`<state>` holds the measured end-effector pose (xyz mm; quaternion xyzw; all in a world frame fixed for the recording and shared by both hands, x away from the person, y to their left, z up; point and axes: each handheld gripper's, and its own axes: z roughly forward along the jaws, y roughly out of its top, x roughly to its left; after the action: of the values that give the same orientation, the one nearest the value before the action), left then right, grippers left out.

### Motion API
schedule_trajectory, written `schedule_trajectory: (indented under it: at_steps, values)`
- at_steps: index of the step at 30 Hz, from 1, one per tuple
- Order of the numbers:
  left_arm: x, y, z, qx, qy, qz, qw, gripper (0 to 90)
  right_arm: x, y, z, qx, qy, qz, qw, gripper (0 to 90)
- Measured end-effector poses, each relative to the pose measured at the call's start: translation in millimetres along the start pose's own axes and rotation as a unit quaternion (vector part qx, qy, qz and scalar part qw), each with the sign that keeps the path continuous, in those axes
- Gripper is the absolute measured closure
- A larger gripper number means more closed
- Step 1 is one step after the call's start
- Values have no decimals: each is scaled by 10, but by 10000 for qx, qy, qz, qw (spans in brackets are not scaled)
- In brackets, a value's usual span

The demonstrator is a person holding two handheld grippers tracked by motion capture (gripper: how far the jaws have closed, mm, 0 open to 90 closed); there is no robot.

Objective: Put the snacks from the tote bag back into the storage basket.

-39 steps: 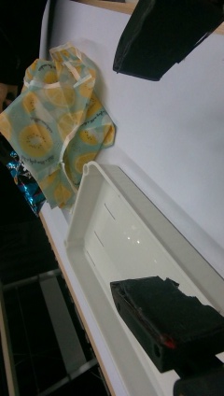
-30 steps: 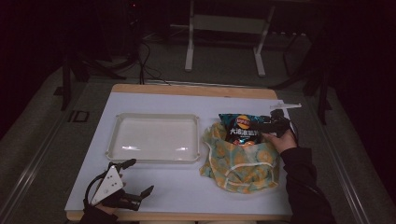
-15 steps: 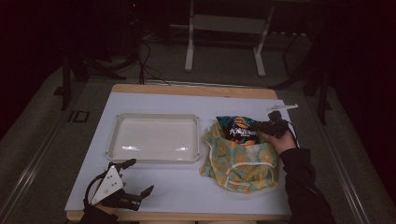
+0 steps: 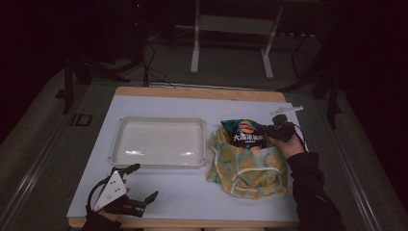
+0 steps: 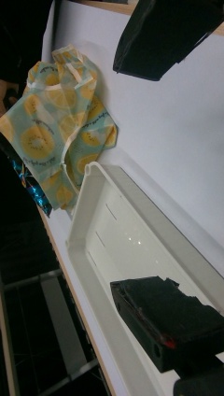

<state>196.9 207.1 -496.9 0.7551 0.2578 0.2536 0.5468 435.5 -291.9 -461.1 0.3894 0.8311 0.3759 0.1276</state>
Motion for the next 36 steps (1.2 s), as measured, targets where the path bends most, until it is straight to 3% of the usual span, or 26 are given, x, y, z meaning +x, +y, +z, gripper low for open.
schedule_trajectory:
  at_steps: [26, 36]
  values:
    - [4, -2, 5, 9, -6, 7, 10000, 3, 287, 252, -429, -693, 84, -292, 9971, 900]
    - [7, -3, 3, 3, 25, -10, 10000, 2, 378, 395, -592, -860, -88, -441, 9953, 900]
